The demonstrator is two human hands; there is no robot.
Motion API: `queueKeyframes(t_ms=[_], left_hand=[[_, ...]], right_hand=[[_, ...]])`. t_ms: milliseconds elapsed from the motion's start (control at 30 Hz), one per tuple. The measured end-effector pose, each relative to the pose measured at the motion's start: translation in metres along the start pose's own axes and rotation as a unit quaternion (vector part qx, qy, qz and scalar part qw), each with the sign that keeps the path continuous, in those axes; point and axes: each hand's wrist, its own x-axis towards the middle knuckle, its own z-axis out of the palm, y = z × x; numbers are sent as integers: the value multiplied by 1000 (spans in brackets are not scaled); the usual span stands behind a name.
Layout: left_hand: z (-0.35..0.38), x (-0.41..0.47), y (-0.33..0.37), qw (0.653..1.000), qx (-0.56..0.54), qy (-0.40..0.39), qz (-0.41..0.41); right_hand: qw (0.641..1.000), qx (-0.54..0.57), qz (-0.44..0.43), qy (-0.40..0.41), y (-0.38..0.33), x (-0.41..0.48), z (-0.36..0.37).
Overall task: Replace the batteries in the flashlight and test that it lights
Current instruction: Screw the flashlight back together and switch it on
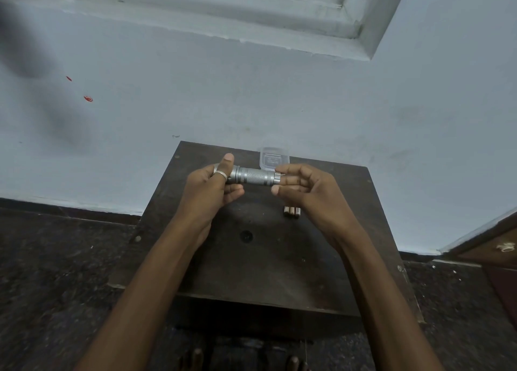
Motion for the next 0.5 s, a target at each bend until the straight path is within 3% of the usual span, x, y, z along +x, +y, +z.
queueKeyframes(t_ms=[233, 500], left_hand=[[1, 1, -1, 1000, -3, -1, -1], [2, 0, -1, 1000, 8, -10, 5]], right_hand=[[1000, -11, -4, -10, 4, 1, -1], [997, -55, 49, -18, 7, 0, 6]])
